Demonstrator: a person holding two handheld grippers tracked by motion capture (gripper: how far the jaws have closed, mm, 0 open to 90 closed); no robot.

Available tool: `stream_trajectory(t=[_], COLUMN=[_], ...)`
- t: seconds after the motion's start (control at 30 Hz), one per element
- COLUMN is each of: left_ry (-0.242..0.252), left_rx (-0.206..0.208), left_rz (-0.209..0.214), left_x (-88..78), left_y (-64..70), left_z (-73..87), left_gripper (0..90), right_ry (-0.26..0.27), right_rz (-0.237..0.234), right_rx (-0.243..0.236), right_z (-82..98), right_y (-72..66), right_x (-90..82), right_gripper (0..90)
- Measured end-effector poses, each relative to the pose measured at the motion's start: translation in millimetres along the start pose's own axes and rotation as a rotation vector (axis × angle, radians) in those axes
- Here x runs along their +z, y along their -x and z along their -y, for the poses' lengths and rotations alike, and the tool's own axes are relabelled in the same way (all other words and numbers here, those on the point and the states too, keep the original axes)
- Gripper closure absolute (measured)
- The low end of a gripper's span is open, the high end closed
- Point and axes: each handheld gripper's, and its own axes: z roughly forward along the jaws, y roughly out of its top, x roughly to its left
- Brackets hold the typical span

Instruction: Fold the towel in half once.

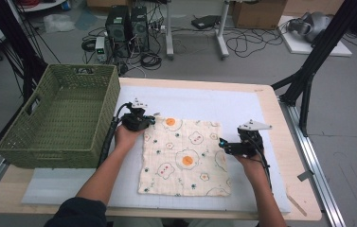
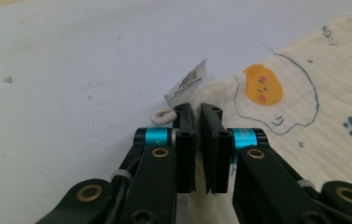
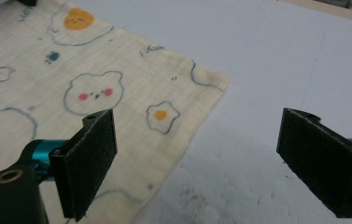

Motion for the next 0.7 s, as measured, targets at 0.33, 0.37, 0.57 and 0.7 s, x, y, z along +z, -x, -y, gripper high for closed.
stream_trajectory(t=[0.33, 0.37, 0.57, 0.7], left_ry=[0.016, 0.020, 0.012, 0.017], left_rx=[0.002, 0.003, 0.002, -0.004], left_rz=[-0.004, -0.003, 0.000, 0.000], left_x=[-4.3, -4.7, -6.2, -7.0], left_y=[0.8, 0.9, 0.7, 0.2], left_z=[-1.7, -1.9, -2.1, -2.4], left_gripper=[83.4, 83.5, 83.5, 83.6], right_ry=[-0.119, -0.123, -0.111, -0.120], right_rz=[-0.029, -0.032, -0.014, -0.017], right_rx=[-0.037, -0.033, -0.014, -0.003], right_z=[-23.3, -25.4, -28.8, -26.3], right_y=[5.5, 5.4, 8.6, 10.6], right_x=[52.7, 55.9, 69.2, 76.7], right_gripper=[11.4, 11.4, 20.8, 38.1])
